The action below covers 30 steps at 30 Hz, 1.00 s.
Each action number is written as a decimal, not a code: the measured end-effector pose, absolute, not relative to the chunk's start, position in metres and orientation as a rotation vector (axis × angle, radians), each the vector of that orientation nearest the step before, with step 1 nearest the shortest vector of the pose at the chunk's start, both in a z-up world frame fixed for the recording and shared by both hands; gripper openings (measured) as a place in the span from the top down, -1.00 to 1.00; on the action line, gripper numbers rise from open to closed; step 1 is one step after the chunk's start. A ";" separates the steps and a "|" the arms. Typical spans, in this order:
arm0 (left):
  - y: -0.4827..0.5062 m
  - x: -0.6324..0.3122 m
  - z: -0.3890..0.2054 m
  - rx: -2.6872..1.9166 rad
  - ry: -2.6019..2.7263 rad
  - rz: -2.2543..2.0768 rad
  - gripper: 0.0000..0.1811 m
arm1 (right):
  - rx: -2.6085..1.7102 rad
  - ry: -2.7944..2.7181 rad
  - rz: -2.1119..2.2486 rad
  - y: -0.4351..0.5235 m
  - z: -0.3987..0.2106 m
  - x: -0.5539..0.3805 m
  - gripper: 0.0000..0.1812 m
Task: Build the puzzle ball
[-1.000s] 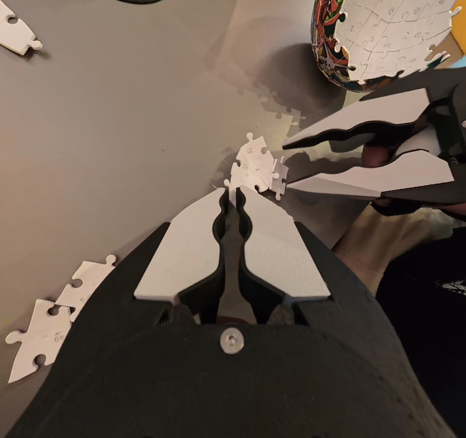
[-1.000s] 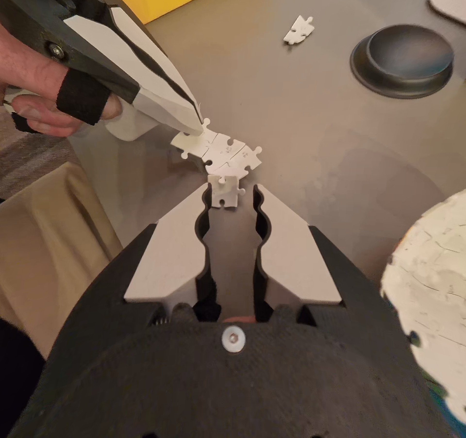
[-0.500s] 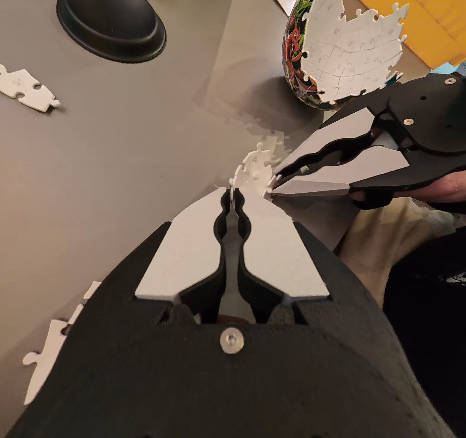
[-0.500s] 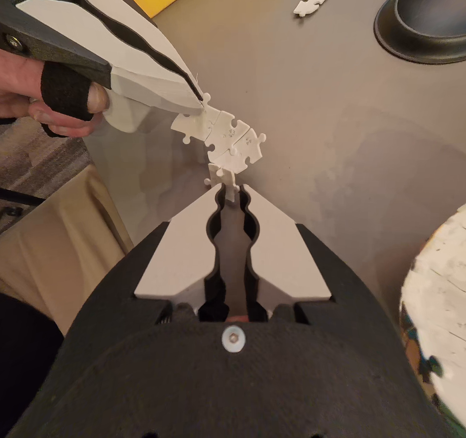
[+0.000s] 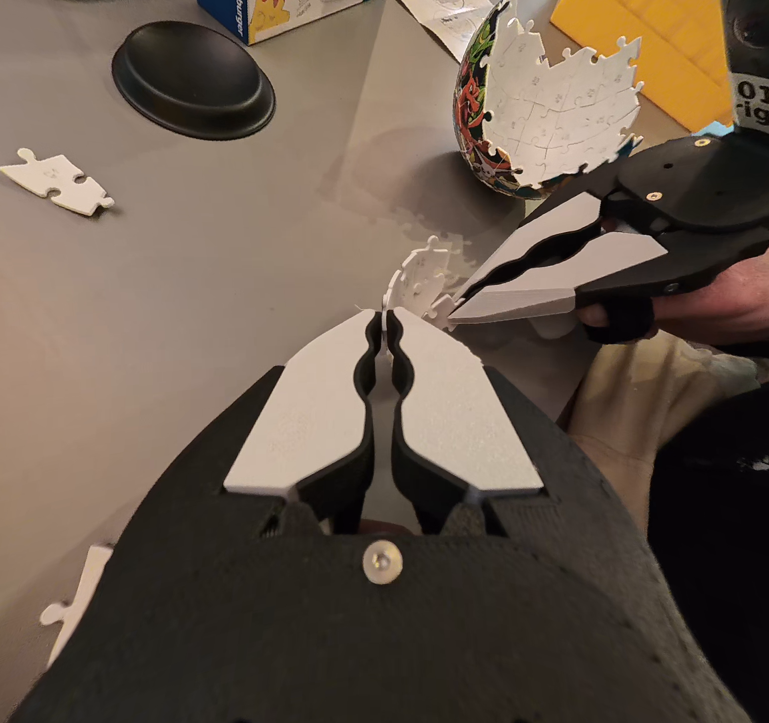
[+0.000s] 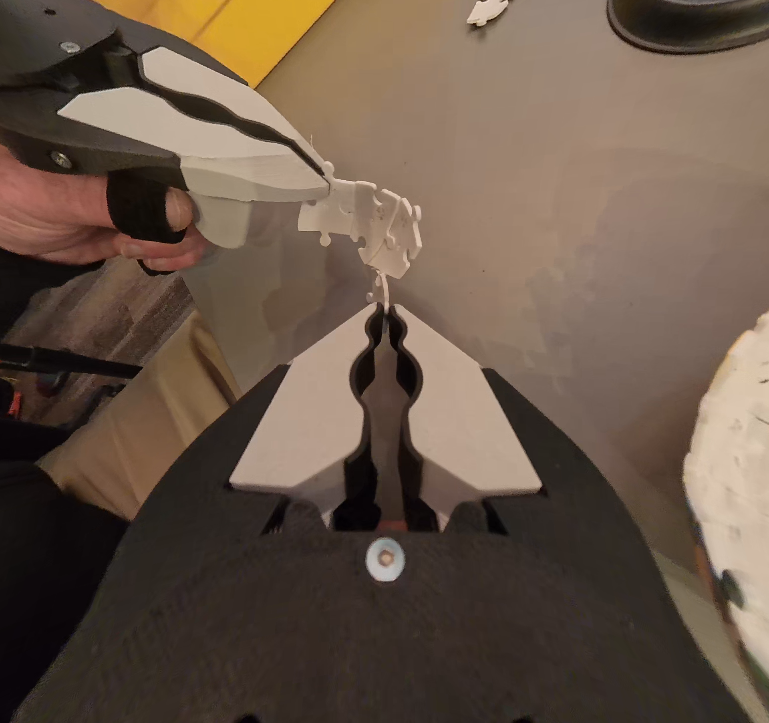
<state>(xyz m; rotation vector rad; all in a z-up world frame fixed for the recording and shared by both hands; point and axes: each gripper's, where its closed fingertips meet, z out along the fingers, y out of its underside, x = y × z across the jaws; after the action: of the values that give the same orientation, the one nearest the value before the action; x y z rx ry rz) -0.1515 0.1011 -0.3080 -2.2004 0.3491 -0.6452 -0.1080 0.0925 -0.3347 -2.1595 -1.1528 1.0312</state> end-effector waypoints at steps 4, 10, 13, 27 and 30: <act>0.102 -0.148 -0.312 -2.206 0.330 -0.653 0.97 | -2.161 -1.142 0.963 0.098 -0.337 -0.107 0.81; 0.102 -0.143 -0.317 -2.222 0.327 -0.632 0.97 | -2.043 -1.244 0.738 0.103 -0.335 -0.103 0.75; 0.102 -0.142 -0.318 -2.227 0.315 -0.639 0.97 | -1.931 -1.307 0.614 0.106 -0.329 -0.103 0.94; 0.101 -0.142 -0.325 -2.278 0.278 -0.645 0.97 | -1.962 -1.410 0.586 0.105 -0.348 -0.108 1.00; 0.101 -0.144 -0.326 -2.287 0.253 -0.653 0.97 | -1.980 -1.410 0.606 0.106 -0.348 -0.109 1.00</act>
<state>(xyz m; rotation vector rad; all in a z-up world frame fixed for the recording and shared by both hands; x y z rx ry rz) -0.1436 0.1009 -0.3260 -2.2865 0.2529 -0.6530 -0.1086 0.1056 -0.3481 -1.9800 -1.4097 0.6064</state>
